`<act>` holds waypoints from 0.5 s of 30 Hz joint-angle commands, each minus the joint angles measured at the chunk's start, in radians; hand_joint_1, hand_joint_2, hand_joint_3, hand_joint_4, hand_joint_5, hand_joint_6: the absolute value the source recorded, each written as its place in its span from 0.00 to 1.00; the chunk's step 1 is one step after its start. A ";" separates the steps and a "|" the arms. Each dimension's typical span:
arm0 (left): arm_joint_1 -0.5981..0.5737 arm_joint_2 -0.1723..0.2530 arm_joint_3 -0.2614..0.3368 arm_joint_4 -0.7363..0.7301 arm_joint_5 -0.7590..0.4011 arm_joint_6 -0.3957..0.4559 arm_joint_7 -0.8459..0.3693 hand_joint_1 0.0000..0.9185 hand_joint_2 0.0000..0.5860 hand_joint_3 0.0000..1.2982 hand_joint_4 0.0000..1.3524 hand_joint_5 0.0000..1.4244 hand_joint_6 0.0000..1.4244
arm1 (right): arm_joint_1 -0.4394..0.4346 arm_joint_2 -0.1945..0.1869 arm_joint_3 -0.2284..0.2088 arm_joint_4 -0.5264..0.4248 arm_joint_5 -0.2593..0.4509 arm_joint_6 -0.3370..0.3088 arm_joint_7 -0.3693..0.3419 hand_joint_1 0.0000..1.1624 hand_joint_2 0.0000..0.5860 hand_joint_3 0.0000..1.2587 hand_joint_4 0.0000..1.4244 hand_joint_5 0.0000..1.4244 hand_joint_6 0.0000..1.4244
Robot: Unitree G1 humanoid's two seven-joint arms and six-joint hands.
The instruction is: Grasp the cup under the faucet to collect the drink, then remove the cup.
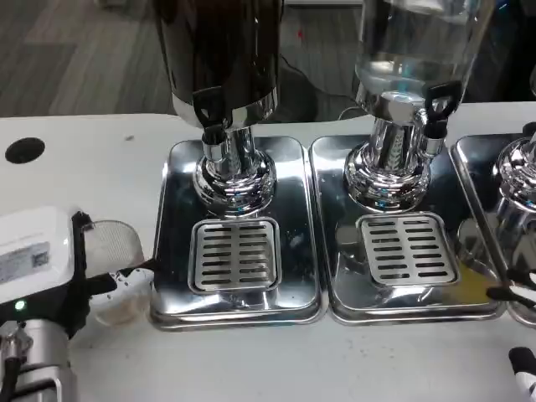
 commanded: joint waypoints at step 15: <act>0.057 0.013 0.052 -0.117 -0.021 -0.037 0.061 0.36 0.22 0.41 0.46 0.60 0.66 | -0.004 0.002 0.010 0.018 -0.017 -0.024 0.000 0.38 0.78 0.20 0.07 0.05 0.00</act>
